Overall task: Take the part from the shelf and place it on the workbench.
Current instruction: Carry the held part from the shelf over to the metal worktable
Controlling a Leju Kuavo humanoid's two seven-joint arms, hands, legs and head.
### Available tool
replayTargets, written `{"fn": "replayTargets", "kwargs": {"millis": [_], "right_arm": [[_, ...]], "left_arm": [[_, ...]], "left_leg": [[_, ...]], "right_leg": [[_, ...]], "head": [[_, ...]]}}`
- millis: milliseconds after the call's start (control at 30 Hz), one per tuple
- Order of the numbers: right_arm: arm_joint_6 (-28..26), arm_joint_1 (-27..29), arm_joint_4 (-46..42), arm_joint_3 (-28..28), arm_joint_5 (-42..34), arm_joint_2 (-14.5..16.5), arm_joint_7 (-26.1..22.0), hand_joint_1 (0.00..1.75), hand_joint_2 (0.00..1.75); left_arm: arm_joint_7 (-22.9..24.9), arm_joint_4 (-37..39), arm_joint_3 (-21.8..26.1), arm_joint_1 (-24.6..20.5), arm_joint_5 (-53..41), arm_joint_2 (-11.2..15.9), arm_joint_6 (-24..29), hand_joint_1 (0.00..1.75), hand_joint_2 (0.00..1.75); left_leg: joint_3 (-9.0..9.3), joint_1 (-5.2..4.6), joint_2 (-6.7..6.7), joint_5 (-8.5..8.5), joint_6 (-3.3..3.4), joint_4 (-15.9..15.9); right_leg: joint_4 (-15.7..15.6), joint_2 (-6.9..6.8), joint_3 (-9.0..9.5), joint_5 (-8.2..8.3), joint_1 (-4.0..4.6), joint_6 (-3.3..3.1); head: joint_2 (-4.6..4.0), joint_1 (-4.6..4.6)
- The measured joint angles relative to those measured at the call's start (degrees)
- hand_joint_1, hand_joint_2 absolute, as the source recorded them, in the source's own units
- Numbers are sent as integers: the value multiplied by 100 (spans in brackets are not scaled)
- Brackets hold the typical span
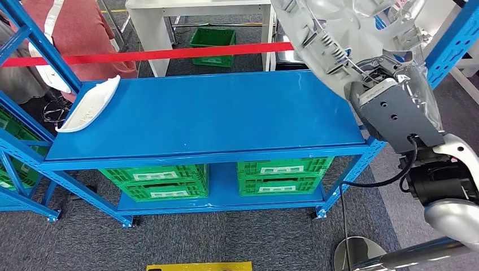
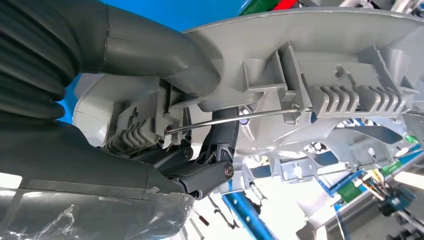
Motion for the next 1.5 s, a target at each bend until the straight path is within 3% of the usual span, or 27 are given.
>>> {"fn": "replayTargets", "kwargs": {"millis": [67,100,133,200,267,367,400,433,500,533,567,600,633,700,767,867,900,933,1033,1067,1133,1200,1267,1300,1400,1433,1500], "right_arm": [[58,88,-77,-113,54,-65,5,175,175],[114,128,-110,-166,123,-105,10,175,175],[174,169,-143,-221,213,-147,14,175,175],[236,264,-206,-350,391,-213,20,175,175],[203,377,-259,-489,475,-232,21,175,175],[156,528,-341,-658,469,-246,21,175,175],[153,562,-363,-709,460,-255,21,175,175],[150,591,-380,-762,450,-268,22,175,175],[146,661,-403,-852,437,-294,23,175,175],[145,707,-415,-887,434,-307,23,175,175],[144,749,-427,-915,433,-317,23,175,175],[140,784,-441,-944,431,-328,23,175,175],[136,813,-455,-975,428,-339,23,175,175],[124,869,-476,-1037,414,-367,23,175,175],[103,950,-504,-1104,378,-399,20,175,175],[76,1077,-547,-1196,320,-425,14,175,175],[74,1117,-565,-1214,308,-425,12,175,175],[74,1157,-585,-1230,297,-427,10,175,175],[66,1278,-620,-1298,261,-429,-2,175,175],[61,1319,-623,-1320,245,-429,-10,175,175],[52,1411,-623,-1361,216,-429,-37,175,175],[51,1515,-627,-1409,203,-430,-83,175,175],[51,1631,-640,-1459,214,-429,-127,175,175],[51,1684,-649,-1481,225,-429,-141,175,175],[44,1832,-668,-1548,262,-427,-163,175,175],[38,1882,-671,-1573,281,-426,-170,175,175],[19,1976,-675,-1616,324,-423,-188,175,175]], "left_arm": [[-9,0,18,4,8,1,-9,0,0],[-14,0,23,5,13,1,-15,0,0],[-19,0,30,6,17,1,-22,0,0],[-28,1,43,2,25,15,-30,0,0],[-36,1,49,-2,41,29,-29,0,0],[-42,1,54,26,66,31,-29,0,0],[-41,1,57,32,71,34,-31,0,0],[-40,2,61,33,75,34,-37,0,0],[-38,2,70,27,83,26,-54,0,0],[-35,2,75,28,84,19,-61,0,0],[-34,2,79,30,85,11,-65,0,0],[-33,2,85,31,87,8,-67,0,0],[-33,2,90,32,90,4,-70,0,0],[-34,2,97,31,97,3,-81,0,0],[-42,2,102,33,100,1,-90,0,0],[-54,3,110,50,108,-1,-97,0,0],[-54,3,114,58,112,-1,-101,0,0],[-54,4,119,63,115,-1,-106,0,0],[-54,4,134,62,117,-4,-127,0,0],[-54,4,139,61,118,-4,-133,0,0],[-52,4,148,60,120,-4,-148,0,0],[-54,4,154,53,134,-1,-162,0,0],[-63,4,158,34,161,5,-169,0,0],[-69,4,160,27,173,6,-171,0,0],[-78,4,164,34,197,-2,-172,0,0],[-77,4,167,39,200,-3,-173,0,0],[-77,4,172,37,203,-7,-177,0,0]], "left_leg": [[-55,-6,0,-238,20,484],[52,-16,0,-210,51,434],[261,-35,0,-102,101,172],[782,-105,13,110,263,-629],[1029,-179,32,192,373,-1105],[999,-201,35,335,390,-1233],[978,-185,39,412,400,-1279],[944,-165,44,493,410,-1319],[824,-153,52,608,430,-1324],[746,-151,53,657,428,-1308],[662,-148,53,703,419,-1286],[571,-139,54,745,403,-1254],[477,-125,54,781,381,-1211],[292,-99,50,833,322,-1094],[163,-100,37,889,247,-996],[84,-101,9,994,154,-967],[50,-93,4,920,125,-916],[3,-84,1,739,96,-774],[-186,-64,6,-66,38,143],[-189,-62,7,-184,38,407],[42,-70,6,-63,79,462],[584,-108,3,181,190,-153],[1112,-162,4,158,296,-936],[1244,-188,3,110,320,-1174],[1255,-187,17,241,345,-1399],[1223,-172,30,323,369,-1440],[1105,-161,52,473,401,-1463]], "right_leg": [[10,-40,-75,53,43,-40],[16,-48,-111,81,67,-46],[21,-57,-145,110,93,-46],[20,-85,-197,174,133,-32],[9,-127,-235,244,123,13],[-40,-144,-272,326,83,112],[-7,-122,-300,243,80,144],[124,-94,-354,63,77,170],[695,-51,-509,-470,60,220],[1033,-47,-571,-666,49,247],[1276,-47,-581,-743,36,276],[1359,-48,-516,-700,20,306],[1251,-49,-362,-573,1,333],[612,-43,134,-391,-30,391],[106,-15,440,-424,-21,339],[22,-17,385,-401,1,142],[22,-33,346,-351,1,87],[15,-56,302,-299,-2,35],[11,-101,130,-141,17,-38],[15,-107,60,-87,31,-42],[23,-105,-96,30,61,-44],[27,-91,-232,146,85,-34],[15,-87,-302,251,95,6],[-4,-91,-315,306,84,36],[-63,-79,-351,391,54,144],[2,-64,-387,268,53,175],[469,-36,-513,-268,46,223]], "head": [[0,-55],[0,-73],[0,-83],[0,-80],[0,-63],[0,-69],[0,-64],[0,-51],[0,-5],[0,14],[0,30],[0,42],[0,51],[0,81],[0,116],[0,100],[0,78],[0,47],[0,-47],[0,-63],[0,-80],[0,-88],[0,-86],[0,-83],[0,-87],[0,-75],[0,-26]]}}
